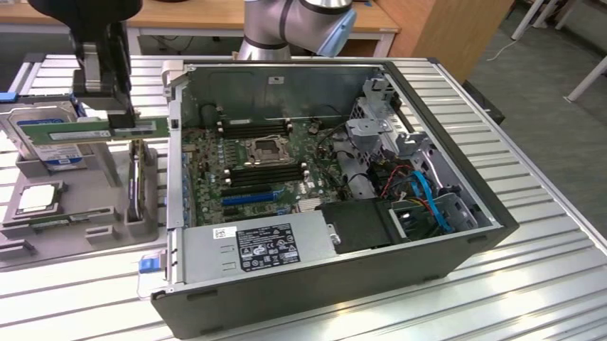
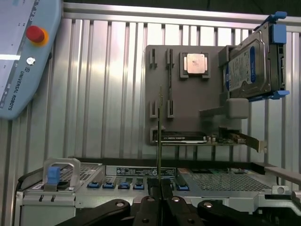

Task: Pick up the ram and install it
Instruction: 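Pick up the ram and move it above insertion slot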

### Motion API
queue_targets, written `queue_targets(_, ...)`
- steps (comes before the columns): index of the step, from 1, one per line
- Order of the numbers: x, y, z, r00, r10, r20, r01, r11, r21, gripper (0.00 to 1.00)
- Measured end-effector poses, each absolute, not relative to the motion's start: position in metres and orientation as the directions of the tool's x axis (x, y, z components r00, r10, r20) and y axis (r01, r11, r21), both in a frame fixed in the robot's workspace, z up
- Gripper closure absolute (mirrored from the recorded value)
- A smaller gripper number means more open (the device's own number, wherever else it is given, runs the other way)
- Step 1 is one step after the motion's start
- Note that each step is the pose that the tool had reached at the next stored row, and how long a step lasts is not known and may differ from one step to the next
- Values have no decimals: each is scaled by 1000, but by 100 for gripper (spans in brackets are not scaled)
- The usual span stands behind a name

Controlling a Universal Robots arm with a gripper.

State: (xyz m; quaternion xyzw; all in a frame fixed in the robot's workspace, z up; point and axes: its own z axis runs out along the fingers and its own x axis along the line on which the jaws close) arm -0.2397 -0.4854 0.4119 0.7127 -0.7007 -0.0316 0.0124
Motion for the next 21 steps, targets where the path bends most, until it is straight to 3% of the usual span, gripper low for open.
queue_targets(21,-204,-486,412,16,-999,-28,-998,-18,68,88)
